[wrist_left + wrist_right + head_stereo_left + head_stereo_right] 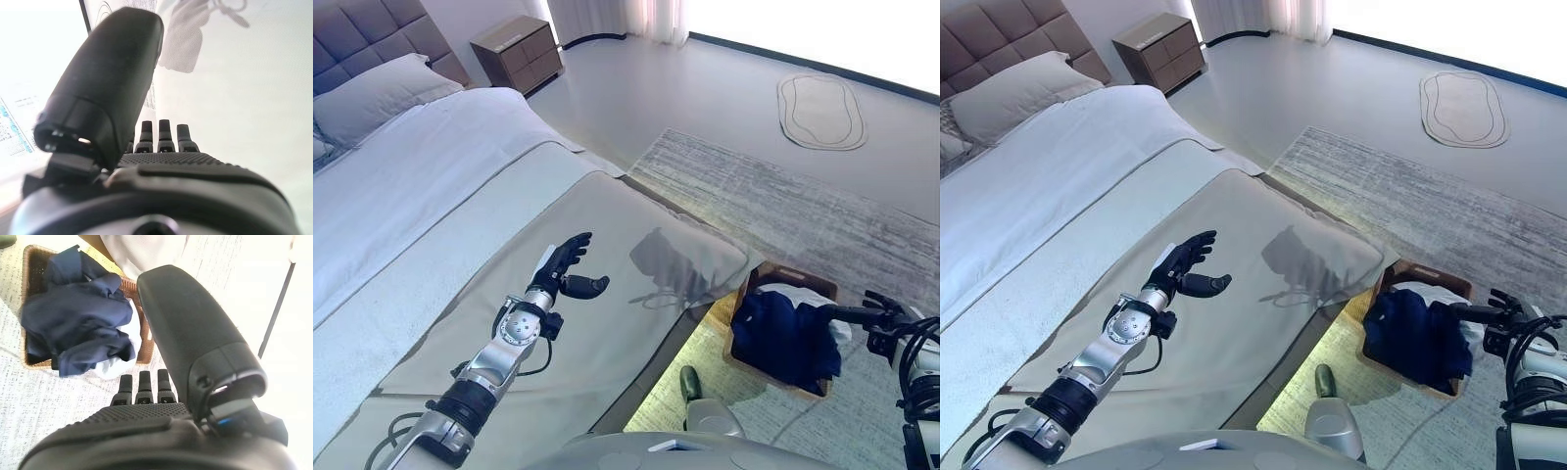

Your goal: Pick up the clothes from the bed and place them into the basket

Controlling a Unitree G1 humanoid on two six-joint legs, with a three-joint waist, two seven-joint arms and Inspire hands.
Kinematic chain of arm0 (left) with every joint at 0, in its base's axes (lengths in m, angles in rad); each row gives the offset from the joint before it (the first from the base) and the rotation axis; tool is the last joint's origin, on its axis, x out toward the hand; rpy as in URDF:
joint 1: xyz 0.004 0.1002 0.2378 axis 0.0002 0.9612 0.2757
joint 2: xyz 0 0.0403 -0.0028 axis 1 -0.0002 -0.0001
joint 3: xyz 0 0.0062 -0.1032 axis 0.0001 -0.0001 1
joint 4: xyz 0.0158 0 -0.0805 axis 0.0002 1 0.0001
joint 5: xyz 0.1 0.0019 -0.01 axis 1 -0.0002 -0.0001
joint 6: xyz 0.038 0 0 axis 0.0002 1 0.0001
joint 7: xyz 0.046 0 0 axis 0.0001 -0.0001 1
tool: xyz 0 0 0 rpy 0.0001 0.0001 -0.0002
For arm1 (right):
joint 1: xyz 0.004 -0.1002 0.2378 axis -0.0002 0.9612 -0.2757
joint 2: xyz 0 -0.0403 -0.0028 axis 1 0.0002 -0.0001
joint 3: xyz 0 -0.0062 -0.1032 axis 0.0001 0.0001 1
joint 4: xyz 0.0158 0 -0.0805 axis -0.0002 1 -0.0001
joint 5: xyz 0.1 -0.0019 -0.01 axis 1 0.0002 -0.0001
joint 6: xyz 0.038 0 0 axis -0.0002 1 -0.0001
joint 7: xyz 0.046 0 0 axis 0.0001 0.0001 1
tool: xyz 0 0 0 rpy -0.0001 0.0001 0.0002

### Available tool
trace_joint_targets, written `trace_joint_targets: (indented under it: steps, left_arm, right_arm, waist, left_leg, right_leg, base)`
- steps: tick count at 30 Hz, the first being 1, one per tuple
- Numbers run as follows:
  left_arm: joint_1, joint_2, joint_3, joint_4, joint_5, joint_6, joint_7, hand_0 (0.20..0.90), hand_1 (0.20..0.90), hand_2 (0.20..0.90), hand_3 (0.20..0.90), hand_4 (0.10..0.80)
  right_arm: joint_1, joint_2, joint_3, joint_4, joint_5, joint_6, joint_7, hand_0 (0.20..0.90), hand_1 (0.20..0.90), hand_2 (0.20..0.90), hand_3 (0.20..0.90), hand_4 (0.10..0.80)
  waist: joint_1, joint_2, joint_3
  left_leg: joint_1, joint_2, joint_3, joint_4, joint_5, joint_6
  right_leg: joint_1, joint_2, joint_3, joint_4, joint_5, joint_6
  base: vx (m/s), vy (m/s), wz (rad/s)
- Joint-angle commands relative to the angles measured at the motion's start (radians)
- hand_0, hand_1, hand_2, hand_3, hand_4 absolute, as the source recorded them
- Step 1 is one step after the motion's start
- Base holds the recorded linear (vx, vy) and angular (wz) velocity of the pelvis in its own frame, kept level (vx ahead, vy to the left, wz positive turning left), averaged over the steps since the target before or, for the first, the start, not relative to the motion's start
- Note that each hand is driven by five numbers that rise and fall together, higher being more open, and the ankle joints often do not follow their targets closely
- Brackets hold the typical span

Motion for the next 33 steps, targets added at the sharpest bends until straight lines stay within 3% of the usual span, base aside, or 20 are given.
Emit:
trace_joint_targets:
  steps: [1,10,21,27,33]
  left_arm:
    - [-0.077,0.016,0.027,0.021,-0.007,-0.072,0.017,0.9,0.9,0.9,0.9,0.8]
    - [-0.048,-0.02,0.037,0.072,0.011,-0.085,0.033,0.9,0.9,0.9,0.9,0.8]
    - [0.034,-0.096,0.052,0.186,0.094,-0.2,0.012,0.9,0.9,0.9,0.9,0.8]
    - [0.105,-0.145,0.066,0.245,0.04,-0.262,-0.053,0.9,0.9,0.9,0.9,0.8]
    - [0.114,-0.202,0.094,0.387,-0.004,-0.247,-0.089,0.9,0.9,0.9,0.9,0.8]
  right_arm:
    - [-0.117,-0.08,0.02,-0.01,-0.017,-0.09,-0.028,0.9,0.9,0.9,0.9,0.8]
    - [-0.073,0.022,0.057,-0.13,0.046,-0.168,0.01,0.9,0.9,0.9,0.9,0.8]
    - [0.094,0.355,0.255,-0.289,0.094,-0.438,0.154,0.9,0.9,0.9,0.9,0.8]
    - [0.153,0.468,0.337,-0.286,0.101,-0.404,0.245,0.9,0.9,0.9,0.9,0.8]
    - [0.161,0.487,0.38,-0.245,0.019,-0.373,0.275,0.9,0.9,0.9,0.9,0.8]
  waist:
    - [0.01,-0.068,-0.036]
    - [0.014,-0.073,-0.043]
    - [0.047,-0.068,-0.052]
    - [0.074,-0.066,-0.056]
    - [0.085,-0.07,-0.066]
  left_leg:
    - [-0.016,0.024,-0.108,0.059,-0.069,-0.04]
    - [-0.002,0.022,-0.106,0.056,-0.069,-0.034]
    - [-0.003,0.008,-0.168,0.035,-0.06,-0.019]
    - [-0.001,0.001,-0.201,0.027,-0.06,-0.014]
    - [0.002,-0.001,-0.213,0.02,-0.058,-0.012]
  right_leg:
    - [0.077,0.019,-0.013,0.026,-0.109,0.012]
    - [0.092,0.014,-0.028,0.036,-0.116,0.01]
    - [0.105,0.0,-0.067,0.074,-0.15,0.008]
    - [0.12,-0.012,-0.092,0.088,-0.167,0.011]
    - [0.134,-0.018,-0.104,0.088,-0.174,0.014]
  base:
    - [0.002,0.021,0.03]
    - [0.015,0.035,0.0]
    - [0.016,0.053,0.12]
    - [0.041,0.037,0.24]
    - [0.038,0.012,0.09]
